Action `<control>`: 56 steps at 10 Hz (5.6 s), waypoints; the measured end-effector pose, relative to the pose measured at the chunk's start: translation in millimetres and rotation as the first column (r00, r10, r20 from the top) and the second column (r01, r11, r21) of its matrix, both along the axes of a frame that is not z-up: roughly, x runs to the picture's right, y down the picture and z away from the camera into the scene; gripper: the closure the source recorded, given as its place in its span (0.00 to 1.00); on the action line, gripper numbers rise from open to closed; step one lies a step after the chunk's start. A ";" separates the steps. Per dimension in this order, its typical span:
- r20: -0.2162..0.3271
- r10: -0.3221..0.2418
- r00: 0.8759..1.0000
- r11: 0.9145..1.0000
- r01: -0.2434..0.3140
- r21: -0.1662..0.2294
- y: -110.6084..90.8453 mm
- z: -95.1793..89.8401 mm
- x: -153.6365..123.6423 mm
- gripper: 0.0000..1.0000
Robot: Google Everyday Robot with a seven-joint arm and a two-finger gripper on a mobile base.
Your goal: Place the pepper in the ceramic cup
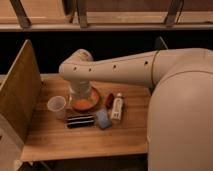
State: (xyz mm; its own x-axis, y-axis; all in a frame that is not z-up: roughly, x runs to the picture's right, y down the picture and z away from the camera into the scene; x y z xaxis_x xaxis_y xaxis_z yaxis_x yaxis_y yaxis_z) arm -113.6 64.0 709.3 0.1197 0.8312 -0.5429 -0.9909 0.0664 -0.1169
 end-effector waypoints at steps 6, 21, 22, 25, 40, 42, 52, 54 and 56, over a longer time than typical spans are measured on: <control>0.097 -0.157 0.983 0.930 0.114 0.349 -100.3 18.0 -10.8 0.35; 0.215 0.133 0.967 0.937 -0.194 0.289 -74.9 106.6 49.1 0.35; 0.208 0.150 0.967 0.938 -0.206 0.281 -72.1 110.7 57.2 0.35; 0.213 0.148 0.966 0.938 -0.205 0.280 -72.4 109.7 53.0 0.35; -0.063 0.202 0.977 0.972 -0.192 0.136 -13.7 196.3 136.5 0.35; -0.084 0.203 0.976 0.973 -0.192 0.126 -10.7 201.9 138.8 0.35; -0.157 0.117 0.981 0.988 -0.099 0.121 -13.2 200.5 151.3 0.35; -0.202 0.064 0.977 0.994 -0.043 0.104 -10.1 197.4 168.6 0.35; -0.237 0.012 0.971 0.995 0.013 0.104 -16.7 197.5 181.6 0.35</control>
